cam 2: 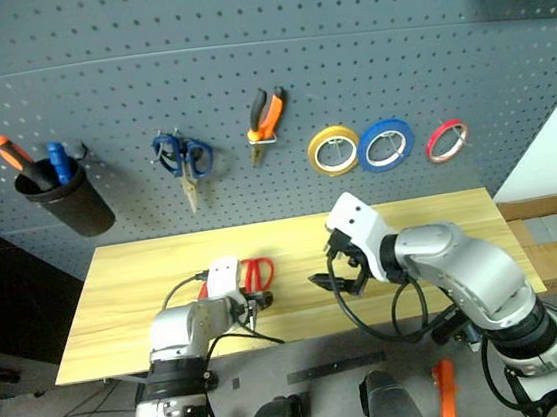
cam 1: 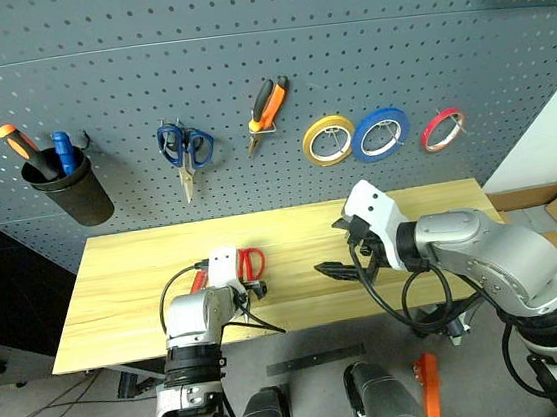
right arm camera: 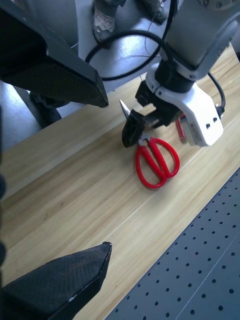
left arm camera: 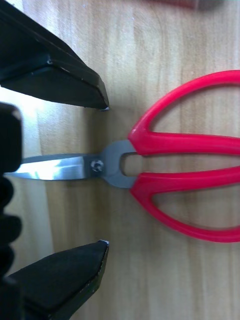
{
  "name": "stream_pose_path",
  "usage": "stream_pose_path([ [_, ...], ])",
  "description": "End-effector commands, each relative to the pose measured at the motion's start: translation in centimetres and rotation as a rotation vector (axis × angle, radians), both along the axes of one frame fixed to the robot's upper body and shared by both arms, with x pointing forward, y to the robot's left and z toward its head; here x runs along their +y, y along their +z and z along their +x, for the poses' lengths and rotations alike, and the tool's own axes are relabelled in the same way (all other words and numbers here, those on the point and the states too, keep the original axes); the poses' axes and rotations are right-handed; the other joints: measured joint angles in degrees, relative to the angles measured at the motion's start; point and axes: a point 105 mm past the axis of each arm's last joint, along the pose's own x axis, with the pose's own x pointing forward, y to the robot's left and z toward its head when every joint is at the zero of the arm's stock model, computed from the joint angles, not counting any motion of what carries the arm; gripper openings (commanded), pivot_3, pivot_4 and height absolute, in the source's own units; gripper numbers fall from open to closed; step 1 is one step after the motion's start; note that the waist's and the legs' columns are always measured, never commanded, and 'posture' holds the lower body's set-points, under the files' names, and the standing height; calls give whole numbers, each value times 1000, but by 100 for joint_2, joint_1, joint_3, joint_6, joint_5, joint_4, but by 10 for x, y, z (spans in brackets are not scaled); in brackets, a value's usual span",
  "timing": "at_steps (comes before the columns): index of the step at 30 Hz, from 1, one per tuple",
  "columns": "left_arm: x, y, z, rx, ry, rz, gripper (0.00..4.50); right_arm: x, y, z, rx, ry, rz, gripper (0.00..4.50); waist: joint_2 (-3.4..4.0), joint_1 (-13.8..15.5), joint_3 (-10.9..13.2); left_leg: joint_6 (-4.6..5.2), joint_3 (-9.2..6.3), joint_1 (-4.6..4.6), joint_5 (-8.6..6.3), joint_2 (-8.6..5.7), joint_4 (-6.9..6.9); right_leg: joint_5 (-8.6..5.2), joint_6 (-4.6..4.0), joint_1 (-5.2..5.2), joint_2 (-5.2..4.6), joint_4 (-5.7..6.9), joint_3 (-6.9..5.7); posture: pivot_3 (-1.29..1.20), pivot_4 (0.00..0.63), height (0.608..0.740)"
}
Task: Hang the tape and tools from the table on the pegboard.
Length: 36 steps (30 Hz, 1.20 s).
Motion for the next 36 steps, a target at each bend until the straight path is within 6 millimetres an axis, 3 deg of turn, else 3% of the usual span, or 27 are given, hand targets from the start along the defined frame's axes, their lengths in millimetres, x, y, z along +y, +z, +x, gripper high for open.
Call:
stream_pose_path([
  [1, 1, -8, -1, 23, 18, -12, 3907, 3, 7, -4, -33, 36, 6, 4500, 0, -8, 0, 0, 0, 1, 0, 0, 0, 0, 0, 1, 0, 0, 0, -199, 217, 740],
  [12, 15, -8, 2, -38, 0, 14, 81, -1, 6, -2, -23, 16, 6, 4500, 0, -25, 0, -2, -2, 1, -1, 1, -1, 0, 0, 1, 0, -1, 1, -203, 208, 740],
  [16, 14, -1, 1, -111, -45, 22, 23, -2, 6, -3, -26, 1, 16, 4500, 0, -42, 0, -2, -2, 1, -1, 2, -1, 0, 0, 0, -1, -1, 2, -207, 208, 740],
  [20, 18, 22, 0, -288, -91, 46, 23, -4, 13, -2, -76, -15, 22, 4500, 2, -94, 1, -5, -4, -2, -3, 5, -5, -1, 0, -4, -2, -3, 6, -212, 210, 740],
  [28, 41, 90, -13, -743, -119, 199, 23, -3, 51, -7, -353, 64, 79, 4500, 4, -112, 3, -6, -6, -32, -4, 7, -6, -1, -2, -36, -6, -6, 6, -207, 207, 740],
  [36, 45, 161, -35, -1096, -186, 393, 23, -10, 65, 0, -460, 89, 99, 4500, 3, -102, 3, -3, -1, -43, -6, 7, -3, -2, -3, -43, -7, -9, 3, -173, 187, 740],
])
